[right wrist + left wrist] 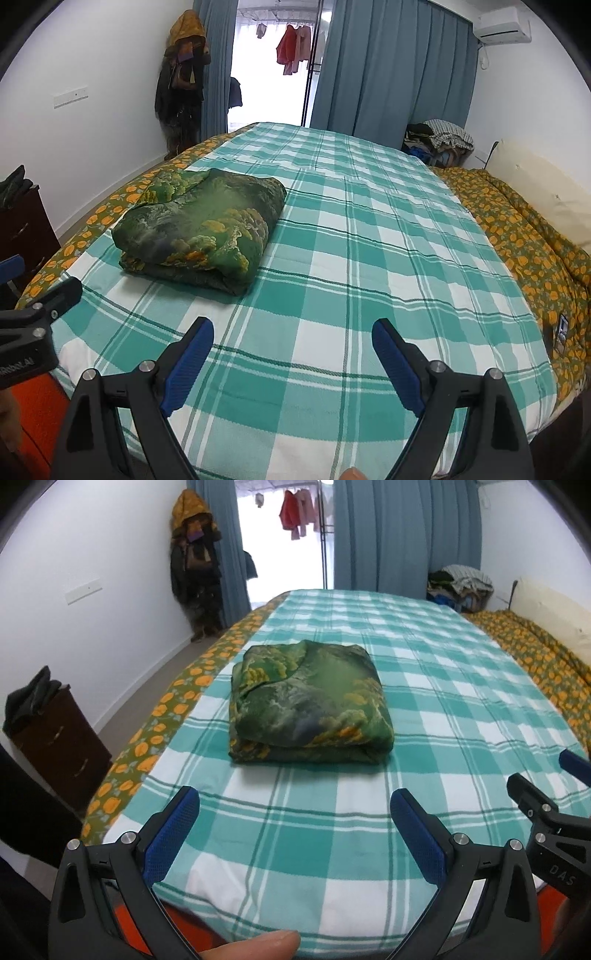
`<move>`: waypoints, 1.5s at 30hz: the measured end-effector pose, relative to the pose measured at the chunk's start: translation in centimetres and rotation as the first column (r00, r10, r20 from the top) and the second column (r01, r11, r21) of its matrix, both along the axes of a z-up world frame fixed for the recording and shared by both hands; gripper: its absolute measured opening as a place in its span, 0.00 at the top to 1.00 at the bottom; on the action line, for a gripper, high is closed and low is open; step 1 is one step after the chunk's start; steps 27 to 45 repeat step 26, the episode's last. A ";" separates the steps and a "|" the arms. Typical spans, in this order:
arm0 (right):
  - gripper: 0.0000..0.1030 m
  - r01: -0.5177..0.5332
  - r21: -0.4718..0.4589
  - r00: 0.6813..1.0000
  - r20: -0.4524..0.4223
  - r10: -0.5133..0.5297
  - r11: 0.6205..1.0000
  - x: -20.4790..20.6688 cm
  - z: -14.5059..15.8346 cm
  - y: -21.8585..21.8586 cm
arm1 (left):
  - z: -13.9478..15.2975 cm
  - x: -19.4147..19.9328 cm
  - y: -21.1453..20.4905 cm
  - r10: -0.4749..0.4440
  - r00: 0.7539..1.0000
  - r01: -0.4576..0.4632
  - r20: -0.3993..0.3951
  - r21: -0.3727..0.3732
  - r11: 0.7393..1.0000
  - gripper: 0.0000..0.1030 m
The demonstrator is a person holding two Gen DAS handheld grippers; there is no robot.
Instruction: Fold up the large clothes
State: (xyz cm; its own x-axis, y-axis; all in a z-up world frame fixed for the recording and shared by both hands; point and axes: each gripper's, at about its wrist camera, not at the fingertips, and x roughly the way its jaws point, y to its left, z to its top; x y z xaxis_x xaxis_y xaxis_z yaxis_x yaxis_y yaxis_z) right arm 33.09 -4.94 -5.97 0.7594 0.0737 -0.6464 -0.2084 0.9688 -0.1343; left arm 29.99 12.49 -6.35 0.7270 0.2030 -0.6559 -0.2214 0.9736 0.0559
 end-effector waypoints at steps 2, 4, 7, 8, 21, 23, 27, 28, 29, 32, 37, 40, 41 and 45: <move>0.13 0.002 0.006 1.000 0.001 -0.002 1.000 -0.2 0.1 -0.3 | 0.1 0.0 -0.2 -0.014 1.000 0.014 -0.011 -0.012 1.000 0.00; 0.13 0.008 0.018 1.000 -0.004 -0.008 1.000 -0.3 0.3 -0.7 | 0.2 0.0 -0.4 -0.030 0.999 0.029 -0.015 -0.019 0.999 0.00; 0.13 0.014 0.032 1.000 -0.008 -0.014 0.999 -0.5 0.4 -1.1 | 0.2 0.0 -0.8 -0.040 0.999 0.039 -0.018 -0.010 0.999 0.00; 0.13 0.013 0.038 1.000 -0.008 -0.012 0.999 -0.6 0.5 -1.2 | 0.2 -0.1 -0.8 -0.040 0.999 0.040 -0.020 -0.012 0.999 0.01; 0.13 -0.010 0.078 1.000 -0.016 0.011 0.997 -1.5 1.5 -1.1 | 0.7 -0.6 -0.3 -0.038 0.999 0.038 0.000 -0.055 0.998 0.00; 0.13 -0.012 0.076 1.000 -0.024 0.014 0.997 -1.3 1.2 -0.9 | 0.4 -0.4 -0.3 -0.037 0.999 0.036 -0.013 -0.068 0.997 0.00; 0.13 -0.019 0.110 0.999 -0.045 0.024 0.994 -0.9 1.0 -0.8 | 0.6 -0.4 -0.5 -0.026 0.999 0.025 -0.023 -0.064 0.998 0.01; 0.13 -0.019 0.110 0.999 -0.045 0.024 0.994 -0.9 1.0 -0.8 | 0.6 -0.4 -0.5 -0.026 0.999 0.025 -0.023 -0.064 0.998 0.01; 0.13 -0.019 0.110 0.999 -0.045 0.024 0.994 -0.9 1.0 -0.8 | 0.6 -0.4 -0.5 -0.026 0.999 0.025 -0.023 -0.064 0.998 0.01; 0.13 -0.019 0.110 0.999 -0.045 0.024 0.994 -0.9 1.0 -0.8 | 0.6 -0.4 -0.5 -0.026 0.999 0.025 -0.023 -0.064 0.998 0.01; 0.13 -0.019 0.110 0.999 -0.045 0.024 0.994 -0.9 1.0 -0.8 | 0.6 -0.4 -0.5 -0.026 0.999 0.025 -0.023 -0.064 0.998 0.01; 0.13 -0.019 0.110 0.999 -0.045 0.024 0.994 -0.9 1.0 -0.8 | 0.6 -0.4 -0.5 -0.026 0.999 0.025 -0.023 -0.064 0.998 0.01; 0.13 -0.019 0.110 0.999 -0.045 0.024 0.994 -0.9 1.0 -0.8 | 0.6 -0.4 -0.5 -0.026 0.999 0.025 -0.023 -0.064 0.998 0.01; 0.13 -0.019 0.110 0.999 -0.045 0.024 0.994 -0.9 1.0 -0.8 | 0.6 -0.4 -0.5 -0.026 0.999 0.025 -0.023 -0.064 0.998 0.01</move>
